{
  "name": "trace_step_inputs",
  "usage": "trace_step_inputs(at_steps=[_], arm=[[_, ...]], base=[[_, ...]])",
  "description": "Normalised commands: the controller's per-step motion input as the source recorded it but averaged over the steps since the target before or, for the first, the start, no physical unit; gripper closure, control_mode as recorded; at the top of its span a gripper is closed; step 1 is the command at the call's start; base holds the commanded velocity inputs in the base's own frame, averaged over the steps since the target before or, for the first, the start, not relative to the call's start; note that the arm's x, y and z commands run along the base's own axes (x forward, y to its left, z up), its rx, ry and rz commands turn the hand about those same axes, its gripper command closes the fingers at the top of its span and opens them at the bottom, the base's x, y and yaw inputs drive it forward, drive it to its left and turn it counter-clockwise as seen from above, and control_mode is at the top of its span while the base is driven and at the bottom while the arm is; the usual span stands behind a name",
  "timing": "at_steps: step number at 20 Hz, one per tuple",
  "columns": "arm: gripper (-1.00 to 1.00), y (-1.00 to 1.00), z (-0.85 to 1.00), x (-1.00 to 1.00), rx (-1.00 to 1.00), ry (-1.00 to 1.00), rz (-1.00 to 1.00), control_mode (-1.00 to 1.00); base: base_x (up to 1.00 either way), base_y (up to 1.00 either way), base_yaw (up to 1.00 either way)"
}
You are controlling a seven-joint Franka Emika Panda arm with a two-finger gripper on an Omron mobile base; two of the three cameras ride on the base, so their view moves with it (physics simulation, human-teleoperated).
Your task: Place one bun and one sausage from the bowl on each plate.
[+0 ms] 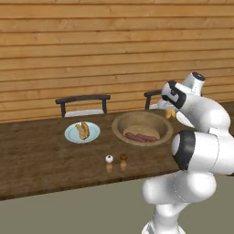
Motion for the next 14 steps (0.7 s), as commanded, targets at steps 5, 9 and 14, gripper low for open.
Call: trace_step_inputs(at_steps=[5,9,14], arm=[[1.0,-0.64,0.32,-0.07,-0.18,0.11,-0.27,-1.0],[1.0,-0.59,-0.06,-0.01,-0.18,0.04,-0.09,-1.0],[1.0,-0.89,-0.11,0.0,-0.1,0.01,0.01,-1.0]], base=[[0.0,0.0,0.0],[0.0,0.0,0.0],[0.0,0.0,0.0]])
